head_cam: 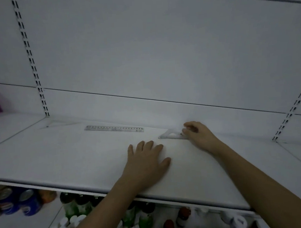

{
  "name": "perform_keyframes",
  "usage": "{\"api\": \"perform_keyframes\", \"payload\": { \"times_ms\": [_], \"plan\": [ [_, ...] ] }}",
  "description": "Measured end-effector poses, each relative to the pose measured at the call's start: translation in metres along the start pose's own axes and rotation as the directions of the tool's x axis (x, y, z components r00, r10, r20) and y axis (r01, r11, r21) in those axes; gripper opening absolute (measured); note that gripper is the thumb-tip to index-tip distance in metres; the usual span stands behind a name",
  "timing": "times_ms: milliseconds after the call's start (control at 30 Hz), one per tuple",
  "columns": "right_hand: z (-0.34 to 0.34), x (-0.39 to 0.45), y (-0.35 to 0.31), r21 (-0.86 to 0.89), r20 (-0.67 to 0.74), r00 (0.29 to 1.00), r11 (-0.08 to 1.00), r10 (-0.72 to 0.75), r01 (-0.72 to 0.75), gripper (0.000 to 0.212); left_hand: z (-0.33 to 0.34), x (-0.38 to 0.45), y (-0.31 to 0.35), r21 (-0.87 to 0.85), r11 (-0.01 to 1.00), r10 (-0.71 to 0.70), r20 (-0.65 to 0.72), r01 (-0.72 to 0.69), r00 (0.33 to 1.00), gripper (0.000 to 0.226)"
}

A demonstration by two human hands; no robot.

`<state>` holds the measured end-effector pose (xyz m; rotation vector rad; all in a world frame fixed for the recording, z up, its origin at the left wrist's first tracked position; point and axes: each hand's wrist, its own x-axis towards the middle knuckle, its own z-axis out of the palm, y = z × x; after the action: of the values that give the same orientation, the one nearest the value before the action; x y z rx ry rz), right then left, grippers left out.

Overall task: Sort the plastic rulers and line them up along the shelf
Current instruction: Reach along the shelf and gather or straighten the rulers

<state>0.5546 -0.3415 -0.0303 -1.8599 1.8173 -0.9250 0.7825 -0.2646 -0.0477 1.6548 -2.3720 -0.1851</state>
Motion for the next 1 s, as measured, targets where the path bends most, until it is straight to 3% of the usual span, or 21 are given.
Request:
{"api": "perform_keyframes", "payload": {
  "times_ms": [300,400,667,1000],
  "plan": [
    [-0.024,-0.052,-0.020,-0.303,0.013,0.996,0.949,0.091,-0.083,0.051,-0.005,0.007,0.002,0.036,0.999,0.022,0.035,-0.023,0.999,0.056],
    [-0.044,-0.075,-0.021,-0.386,0.013,0.989,0.913,0.146,-0.130,0.055,-0.016,0.020,0.026,-0.053,0.994,0.102,0.077,-0.098,0.992,0.059],
    [-0.134,-0.151,-0.007,-0.415,-0.100,0.958,0.864,0.267,-0.284,0.057,-0.037,0.030,0.139,-0.114,0.962,0.262,0.133,-0.248,0.956,0.063],
    [-0.262,-0.303,0.088,-0.389,-0.186,0.908,0.820,0.376,-0.419,0.056,-0.006,-0.016,0.346,-0.190,0.891,0.442,0.164,-0.411,0.882,0.066]
  ]
}}
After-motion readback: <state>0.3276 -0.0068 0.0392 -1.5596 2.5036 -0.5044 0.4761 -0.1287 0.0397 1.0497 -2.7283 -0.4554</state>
